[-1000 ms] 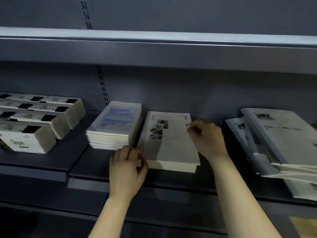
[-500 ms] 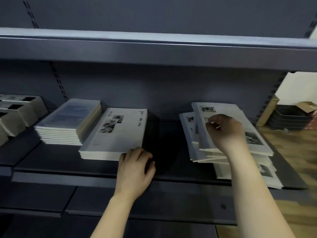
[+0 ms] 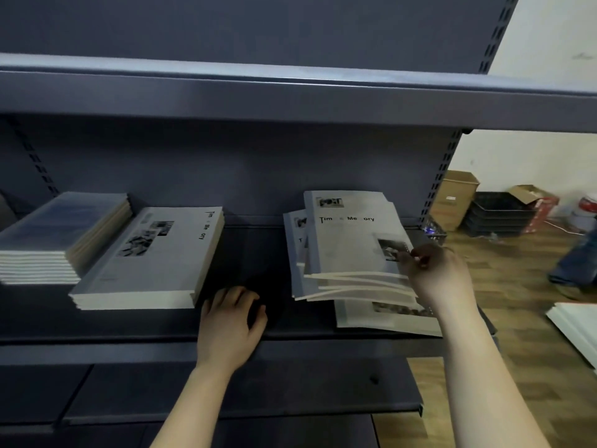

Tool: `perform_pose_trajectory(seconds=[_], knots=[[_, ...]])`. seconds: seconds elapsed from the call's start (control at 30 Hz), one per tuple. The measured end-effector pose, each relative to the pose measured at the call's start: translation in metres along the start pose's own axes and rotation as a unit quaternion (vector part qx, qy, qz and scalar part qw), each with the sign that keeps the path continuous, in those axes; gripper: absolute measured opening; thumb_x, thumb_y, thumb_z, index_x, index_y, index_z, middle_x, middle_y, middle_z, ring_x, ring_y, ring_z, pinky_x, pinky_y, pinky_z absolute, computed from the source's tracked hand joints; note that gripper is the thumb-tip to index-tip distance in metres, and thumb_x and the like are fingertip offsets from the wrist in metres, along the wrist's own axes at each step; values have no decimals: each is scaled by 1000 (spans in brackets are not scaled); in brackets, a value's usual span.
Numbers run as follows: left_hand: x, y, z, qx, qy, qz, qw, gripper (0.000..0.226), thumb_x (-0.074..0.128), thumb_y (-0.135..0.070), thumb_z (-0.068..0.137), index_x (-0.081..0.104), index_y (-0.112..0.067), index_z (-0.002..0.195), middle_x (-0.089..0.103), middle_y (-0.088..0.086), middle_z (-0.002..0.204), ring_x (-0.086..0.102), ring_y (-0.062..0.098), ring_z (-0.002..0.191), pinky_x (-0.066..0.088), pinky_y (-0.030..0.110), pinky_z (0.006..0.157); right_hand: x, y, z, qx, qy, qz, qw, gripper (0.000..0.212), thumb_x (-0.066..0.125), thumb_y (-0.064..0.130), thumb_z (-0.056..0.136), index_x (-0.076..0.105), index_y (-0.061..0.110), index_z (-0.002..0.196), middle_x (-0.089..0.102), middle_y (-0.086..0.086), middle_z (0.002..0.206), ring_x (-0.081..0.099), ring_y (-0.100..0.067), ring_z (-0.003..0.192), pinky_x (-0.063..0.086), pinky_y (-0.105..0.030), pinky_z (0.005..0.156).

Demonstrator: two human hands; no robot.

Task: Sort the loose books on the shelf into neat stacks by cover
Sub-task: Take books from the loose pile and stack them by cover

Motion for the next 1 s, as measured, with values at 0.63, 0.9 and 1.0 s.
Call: perform_pose_trajectory(seconds=[0.63, 0.9, 1.0], knots=[[3, 4, -3, -14, -9, -19, 1000, 41, 38, -45, 83, 67, -22, 103, 64, -3, 104, 57, 23, 92, 42, 34, 74, -4, 0, -2, 85, 47, 150, 984, 28, 66, 29, 88, 57, 5, 77, 60, -9, 57, 56, -27, 52, 38, -29, 49], [0, 3, 4, -44, 37, -87, 994, 54, 27, -55, 83, 66, -23, 103, 59, -5, 109, 52, 20, 103, 41, 35, 84, -3, 5, -21, 196, 105, 541, 811, 18, 44, 1, 99, 39, 12, 112, 52, -3, 105, 68, -26, 49, 52, -21, 43], [-18, -13, 8, -92, 17, -262, 960, 36, 37, -43, 95, 67, -24, 102, 60, -11, 101, 54, 13, 100, 42, 24, 81, -6, 16, -34, 178, 106, 557, 805, 15, 46, 0, 98, 41, 15, 100, 53, -3, 100, 66, -25, 45, 52, -20, 42]])
Point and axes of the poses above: each hand's wrist, its own z-axis towards the middle knuckle, its own x-axis out of the palm, y = z × x, the point moved 4 cm from there along z, towards the middle knuckle
